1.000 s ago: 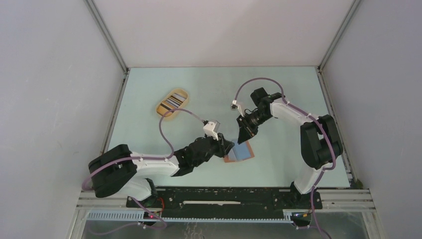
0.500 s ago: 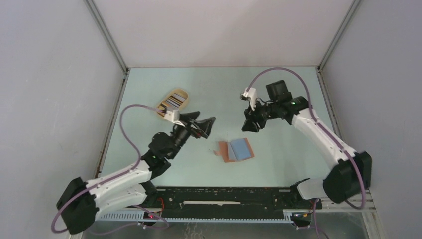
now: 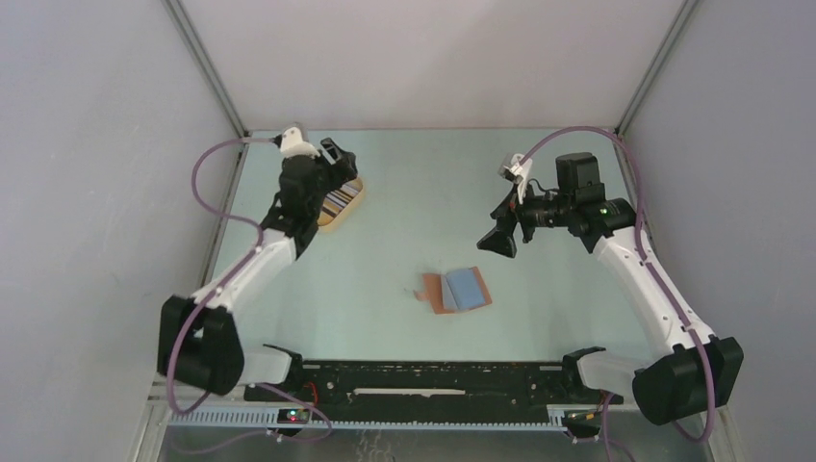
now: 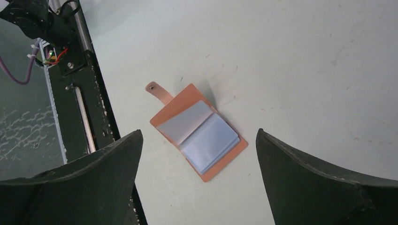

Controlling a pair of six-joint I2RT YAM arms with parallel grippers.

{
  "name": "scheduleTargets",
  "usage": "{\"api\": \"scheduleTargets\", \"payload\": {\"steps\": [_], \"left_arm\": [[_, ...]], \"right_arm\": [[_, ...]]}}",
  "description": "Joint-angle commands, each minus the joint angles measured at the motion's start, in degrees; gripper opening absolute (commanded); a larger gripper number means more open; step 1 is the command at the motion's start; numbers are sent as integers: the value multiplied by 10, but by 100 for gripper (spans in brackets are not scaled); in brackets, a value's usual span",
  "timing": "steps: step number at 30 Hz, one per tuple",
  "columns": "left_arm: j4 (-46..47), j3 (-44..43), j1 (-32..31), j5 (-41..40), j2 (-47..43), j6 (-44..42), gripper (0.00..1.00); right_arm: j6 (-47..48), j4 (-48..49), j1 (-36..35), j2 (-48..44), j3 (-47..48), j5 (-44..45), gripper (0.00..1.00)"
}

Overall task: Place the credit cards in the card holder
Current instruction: Move the storage box to the center of the board.

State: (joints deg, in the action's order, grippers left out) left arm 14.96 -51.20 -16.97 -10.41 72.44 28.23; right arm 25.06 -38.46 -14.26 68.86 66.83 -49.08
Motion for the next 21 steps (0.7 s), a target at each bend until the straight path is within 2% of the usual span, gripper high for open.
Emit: {"api": "scheduleTargets", "payload": {"steps": [1, 3, 5, 10, 14, 21], "left_arm": [[-193, -101, 6, -119, 87, 114, 68], [-249, -135, 6, -168, 125, 139, 59], [-259, -141, 7, -201, 149, 155, 57], [-276, -169, 18, -242, 197, 173, 62], [-332, -213, 26, -222, 253, 190, 63], [-331, -214, 27, -218, 274, 195, 65]], "right_arm": [[9, 3, 12, 11, -5, -14, 98], [8, 5, 12, 19, -5, -11, 98], [7, 4, 11, 29, -5, -14, 98], [13, -1, 10, 57, -5, -18, 98], [20, -5, 9, 77, -5, -17, 97], [26, -7, 3, 87, -5, -11, 97]]}}
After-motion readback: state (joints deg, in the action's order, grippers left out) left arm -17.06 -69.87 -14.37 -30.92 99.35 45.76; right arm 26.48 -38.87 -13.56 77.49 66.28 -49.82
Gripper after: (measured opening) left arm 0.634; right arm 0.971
